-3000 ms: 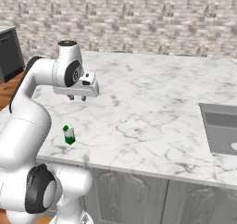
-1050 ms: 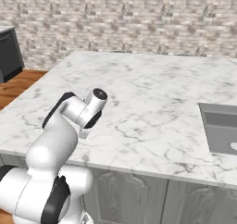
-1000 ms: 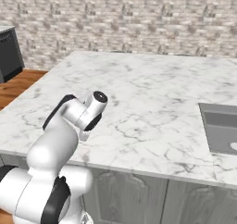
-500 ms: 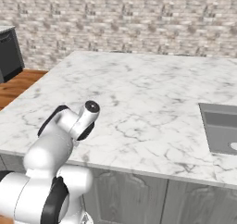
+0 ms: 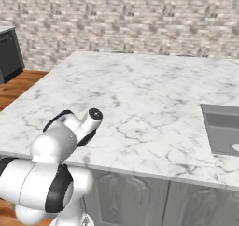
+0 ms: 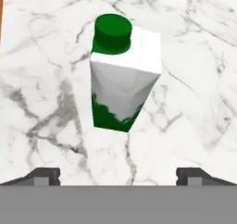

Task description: Pick the milk from the counter and place it in the open cabinet.

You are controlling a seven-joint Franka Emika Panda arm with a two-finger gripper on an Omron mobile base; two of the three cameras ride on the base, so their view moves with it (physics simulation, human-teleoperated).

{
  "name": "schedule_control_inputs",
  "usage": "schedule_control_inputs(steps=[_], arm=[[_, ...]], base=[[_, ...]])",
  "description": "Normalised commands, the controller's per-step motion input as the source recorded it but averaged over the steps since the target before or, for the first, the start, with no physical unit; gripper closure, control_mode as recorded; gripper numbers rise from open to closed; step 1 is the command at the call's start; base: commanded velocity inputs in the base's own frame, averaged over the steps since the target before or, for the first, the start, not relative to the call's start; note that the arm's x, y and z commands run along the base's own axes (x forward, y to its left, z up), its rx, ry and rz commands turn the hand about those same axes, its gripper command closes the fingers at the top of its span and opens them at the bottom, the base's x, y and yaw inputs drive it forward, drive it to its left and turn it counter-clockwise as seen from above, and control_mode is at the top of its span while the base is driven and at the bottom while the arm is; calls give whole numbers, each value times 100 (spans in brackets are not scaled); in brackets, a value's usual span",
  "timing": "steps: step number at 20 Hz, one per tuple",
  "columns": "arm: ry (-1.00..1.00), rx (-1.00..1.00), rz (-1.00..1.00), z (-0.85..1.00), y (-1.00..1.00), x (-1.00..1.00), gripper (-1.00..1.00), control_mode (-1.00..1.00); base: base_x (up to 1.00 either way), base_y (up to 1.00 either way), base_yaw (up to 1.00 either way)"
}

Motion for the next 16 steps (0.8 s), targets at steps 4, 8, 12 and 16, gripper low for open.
schedule_control_inputs(steps=[4,8,12,16], arm=[[1,31,4,-27,-10,0,-100,-100],[0,13,21,-6,10,-11,-100,-100],[0,1,28,9,34,-29,-100,-100],[-1,0,10,28,19,1,-100,-100]], base=[[0,0,0],[0,0,0],[0,0,0],[0,0,0]])
